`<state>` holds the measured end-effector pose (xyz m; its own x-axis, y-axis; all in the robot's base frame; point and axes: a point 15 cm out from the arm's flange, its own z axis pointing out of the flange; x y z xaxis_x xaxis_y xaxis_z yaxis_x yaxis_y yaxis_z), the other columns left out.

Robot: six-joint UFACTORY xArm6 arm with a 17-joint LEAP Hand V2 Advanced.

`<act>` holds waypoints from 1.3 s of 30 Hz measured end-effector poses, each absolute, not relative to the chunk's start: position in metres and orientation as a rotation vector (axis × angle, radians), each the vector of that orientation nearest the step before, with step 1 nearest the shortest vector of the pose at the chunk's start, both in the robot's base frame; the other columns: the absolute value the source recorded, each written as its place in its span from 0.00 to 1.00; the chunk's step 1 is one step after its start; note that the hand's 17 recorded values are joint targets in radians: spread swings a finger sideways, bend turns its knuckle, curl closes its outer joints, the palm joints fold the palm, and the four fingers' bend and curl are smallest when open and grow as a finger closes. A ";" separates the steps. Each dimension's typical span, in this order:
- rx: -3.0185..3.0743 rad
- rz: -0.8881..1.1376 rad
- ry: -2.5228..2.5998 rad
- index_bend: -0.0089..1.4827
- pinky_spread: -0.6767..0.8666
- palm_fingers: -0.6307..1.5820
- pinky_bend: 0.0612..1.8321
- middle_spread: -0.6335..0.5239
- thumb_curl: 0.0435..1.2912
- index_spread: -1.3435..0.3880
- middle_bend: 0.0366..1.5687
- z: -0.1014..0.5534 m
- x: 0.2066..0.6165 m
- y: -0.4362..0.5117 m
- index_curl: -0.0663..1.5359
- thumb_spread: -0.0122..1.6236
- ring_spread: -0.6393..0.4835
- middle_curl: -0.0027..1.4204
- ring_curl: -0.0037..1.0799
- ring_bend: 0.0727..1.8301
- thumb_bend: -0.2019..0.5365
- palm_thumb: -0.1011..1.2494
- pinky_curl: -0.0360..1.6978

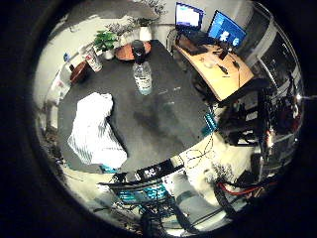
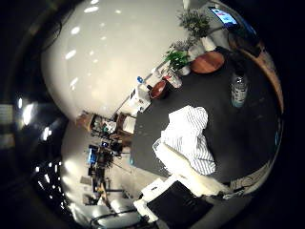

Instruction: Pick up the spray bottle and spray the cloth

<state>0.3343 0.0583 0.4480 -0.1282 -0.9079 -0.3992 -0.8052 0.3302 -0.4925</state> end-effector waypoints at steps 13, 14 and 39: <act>-1.506 -0.204 1.954 0.12 0.87 0.34 0.46 0.71 0.26 0.66 0.10 0.446 0.333 0.059 0.23 0.58 0.84 0.23 0.24 0.15 0.23 0.50 0.14; -1.506 -0.207 1.952 0.12 0.87 0.34 0.46 0.71 0.26 0.66 0.10 0.447 0.333 0.059 0.23 0.58 0.84 0.23 0.24 0.15 0.23 0.50 0.14; -1.371 -0.346 2.043 0.11 0.87 0.34 0.51 0.71 0.25 0.65 0.10 0.436 0.341 -0.028 0.22 0.59 0.86 0.24 0.24 0.17 0.23 0.46 0.15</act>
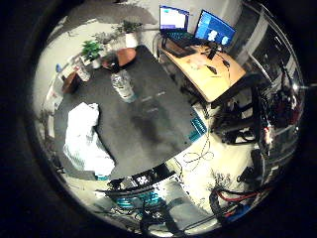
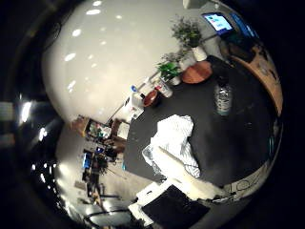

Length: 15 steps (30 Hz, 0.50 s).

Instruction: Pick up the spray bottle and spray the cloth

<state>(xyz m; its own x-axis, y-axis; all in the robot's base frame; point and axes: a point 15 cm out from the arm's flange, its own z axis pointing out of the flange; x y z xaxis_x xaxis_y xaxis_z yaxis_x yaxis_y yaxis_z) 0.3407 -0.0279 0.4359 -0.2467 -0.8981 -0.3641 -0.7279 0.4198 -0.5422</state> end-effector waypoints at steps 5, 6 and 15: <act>-1.330 -0.315 2.082 0.11 0.87 0.33 0.52 0.72 0.25 0.66 0.10 0.424 0.349 -0.041 0.22 0.59 0.86 0.24 0.24 0.18 0.23 0.46 0.15; -1.317 -0.314 2.088 0.11 0.87 0.33 0.53 0.72 0.25 0.66 0.10 0.422 0.351 -0.044 0.22 0.59 0.86 0.24 0.24 0.18 0.23 0.46 0.15; -1.201 -0.175 2.087 0.11 0.87 0.32 0.55 0.73 0.24 0.67 0.10 0.390 0.372 -0.058 0.22 0.59 0.87 0.24 0.24 0.19 0.23 0.44 0.15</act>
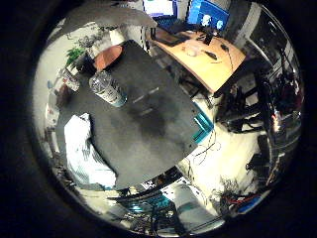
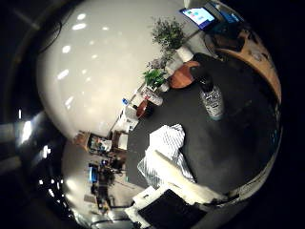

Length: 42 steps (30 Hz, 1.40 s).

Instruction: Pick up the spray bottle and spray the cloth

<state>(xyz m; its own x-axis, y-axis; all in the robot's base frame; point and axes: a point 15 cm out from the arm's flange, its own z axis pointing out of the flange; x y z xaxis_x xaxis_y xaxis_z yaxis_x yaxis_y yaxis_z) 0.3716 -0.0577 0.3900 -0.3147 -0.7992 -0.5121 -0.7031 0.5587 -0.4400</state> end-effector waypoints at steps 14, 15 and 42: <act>-1.080 -0.079 2.099 0.11 0.87 0.30 0.59 0.74 0.23 0.69 0.10 0.320 0.401 -0.073 0.21 0.58 0.87 0.24 0.24 0.21 0.23 0.36 0.15; -1.077 -0.078 2.096 0.11 0.87 0.30 0.59 0.74 0.23 0.69 0.11 0.318 0.403 -0.074 0.21 0.58 0.87 0.24 0.24 0.21 0.23 0.36 0.15; -1.018 -0.049 2.171 0.11 0.87 0.30 0.62 0.74 0.23 0.69 0.11 0.289 0.460 -0.129 0.21 0.58 0.87 0.24 0.23 0.22 0.23 0.34 0.14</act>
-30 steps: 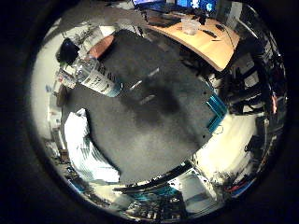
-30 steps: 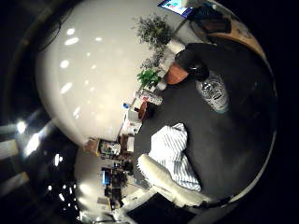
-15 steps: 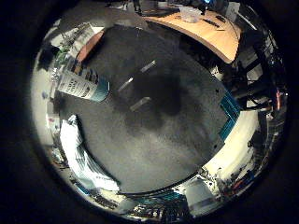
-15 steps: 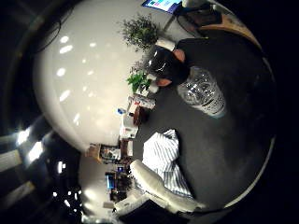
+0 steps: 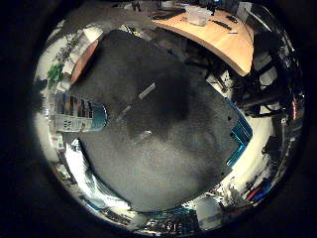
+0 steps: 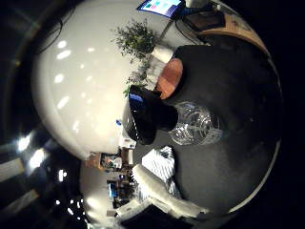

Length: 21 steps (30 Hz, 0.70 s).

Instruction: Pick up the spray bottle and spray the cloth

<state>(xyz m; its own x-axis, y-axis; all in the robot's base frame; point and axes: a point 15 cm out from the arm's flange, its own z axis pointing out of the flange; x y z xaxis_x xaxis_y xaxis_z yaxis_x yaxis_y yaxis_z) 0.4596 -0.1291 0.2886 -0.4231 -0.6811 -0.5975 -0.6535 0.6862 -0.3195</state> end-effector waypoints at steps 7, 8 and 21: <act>-1.063 -0.004 2.113 0.11 0.86 0.30 0.62 0.74 0.23 0.69 0.10 0.288 0.477 -0.084 0.21 0.58 0.86 0.24 0.23 0.23 0.23 0.34 0.14; -1.067 -0.005 2.104 0.11 0.86 0.30 0.62 0.74 0.23 0.69 0.10 0.289 0.480 -0.079 0.21 0.58 0.86 0.24 0.23 0.23 0.23 0.34 0.14; -1.045 0.001 2.109 0.11 0.85 0.30 0.63 0.73 0.23 0.69 0.10 0.273 0.490 -0.080 0.21 0.58 0.86 0.24 0.23 0.23 0.23 0.32 0.14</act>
